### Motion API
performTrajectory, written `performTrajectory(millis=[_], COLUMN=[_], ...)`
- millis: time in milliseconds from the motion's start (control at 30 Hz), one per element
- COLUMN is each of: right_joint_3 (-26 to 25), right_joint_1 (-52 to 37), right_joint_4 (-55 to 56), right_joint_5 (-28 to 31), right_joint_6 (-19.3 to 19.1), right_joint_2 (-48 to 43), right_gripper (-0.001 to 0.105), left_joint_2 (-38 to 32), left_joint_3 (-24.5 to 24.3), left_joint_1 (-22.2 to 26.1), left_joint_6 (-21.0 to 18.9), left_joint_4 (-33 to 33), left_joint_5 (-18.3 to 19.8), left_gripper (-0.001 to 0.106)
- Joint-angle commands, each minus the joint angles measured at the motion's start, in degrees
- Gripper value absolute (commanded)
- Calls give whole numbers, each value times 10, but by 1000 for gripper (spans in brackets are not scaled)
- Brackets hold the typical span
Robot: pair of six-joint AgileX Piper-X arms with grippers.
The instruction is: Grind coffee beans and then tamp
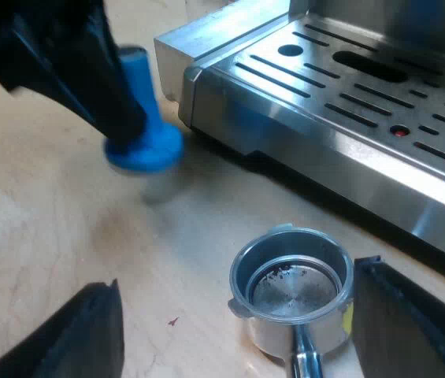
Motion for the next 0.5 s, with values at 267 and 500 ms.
performTrajectory(millis=[267,500], right_joint_3=[-2,-2], right_joint_1=[1,1], right_joint_4=[-7,-7], right_joint_5=[-8,-8], right_joint_6=[-6,-6], right_joint_2=[-5,-5], right_gripper=[62,62], left_joint_2=[57,62], left_joint_3=[2,2], left_joint_1=[-2,-2], left_joint_6=[2,3], left_joint_4=[-50,-52], left_joint_5=[7,4], left_gripper=[0,0])
